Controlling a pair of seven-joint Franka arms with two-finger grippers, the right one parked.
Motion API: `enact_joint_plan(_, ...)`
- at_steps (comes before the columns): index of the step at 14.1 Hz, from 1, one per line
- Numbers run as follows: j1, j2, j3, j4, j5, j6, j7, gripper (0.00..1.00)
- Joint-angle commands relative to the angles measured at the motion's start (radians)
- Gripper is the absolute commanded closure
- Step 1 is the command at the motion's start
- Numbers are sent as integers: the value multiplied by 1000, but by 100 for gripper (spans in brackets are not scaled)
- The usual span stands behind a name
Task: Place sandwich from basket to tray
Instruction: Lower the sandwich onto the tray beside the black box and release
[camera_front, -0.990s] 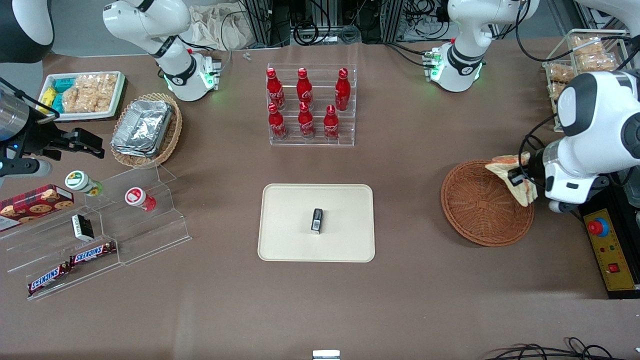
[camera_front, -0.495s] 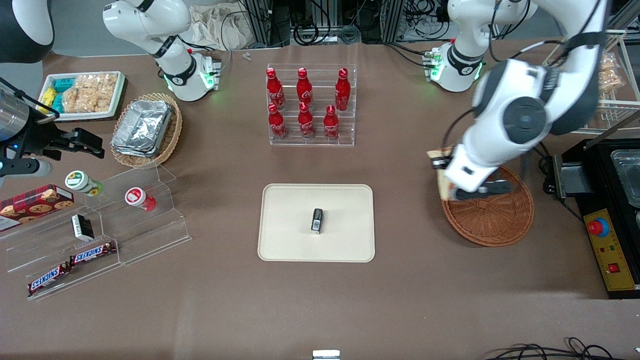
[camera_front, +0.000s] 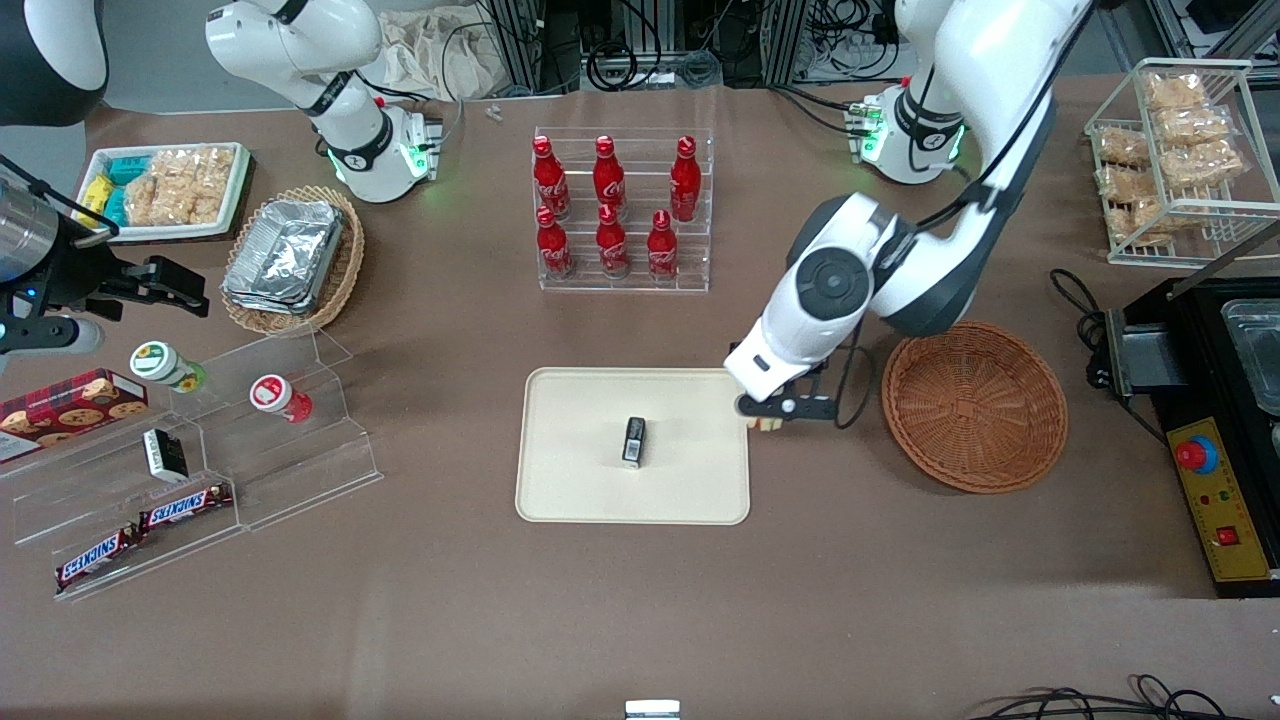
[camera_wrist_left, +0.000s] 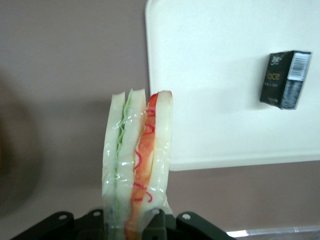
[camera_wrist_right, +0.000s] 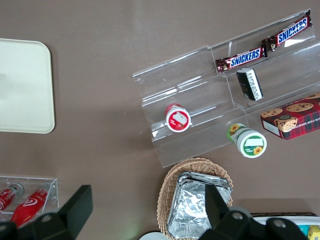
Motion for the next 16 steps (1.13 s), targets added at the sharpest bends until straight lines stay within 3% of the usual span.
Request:
enact_joint_plan(1, -8, 86, 3, 49, 36, 69, -6, 100)
enact_joint_plan(3, -10, 125, 3, 57, 45, 132, -3, 100)
enact_joint_plan(6, -10, 205, 1, 94, 125, 207, -15, 98)
enact_joint_plan(7, -10, 228, 3, 112, 128, 210, -15, 92)
enact_joint_plan(8, -11, 244, 3, 121, 127, 210, -15, 80)
enact_joint_plan(10, -11, 261, 3, 129, 123, 219, -33, 37)
enact_joint_plan(12, -11, 265, 1, 131, 127, 229, -33, 11)
enact_joint_plan(13, -24, 264, 3, 131, 130, 229, -33, 1)
enact_joint_plan(16, -41, 244, 7, 170, 125, 216, -88, 1)
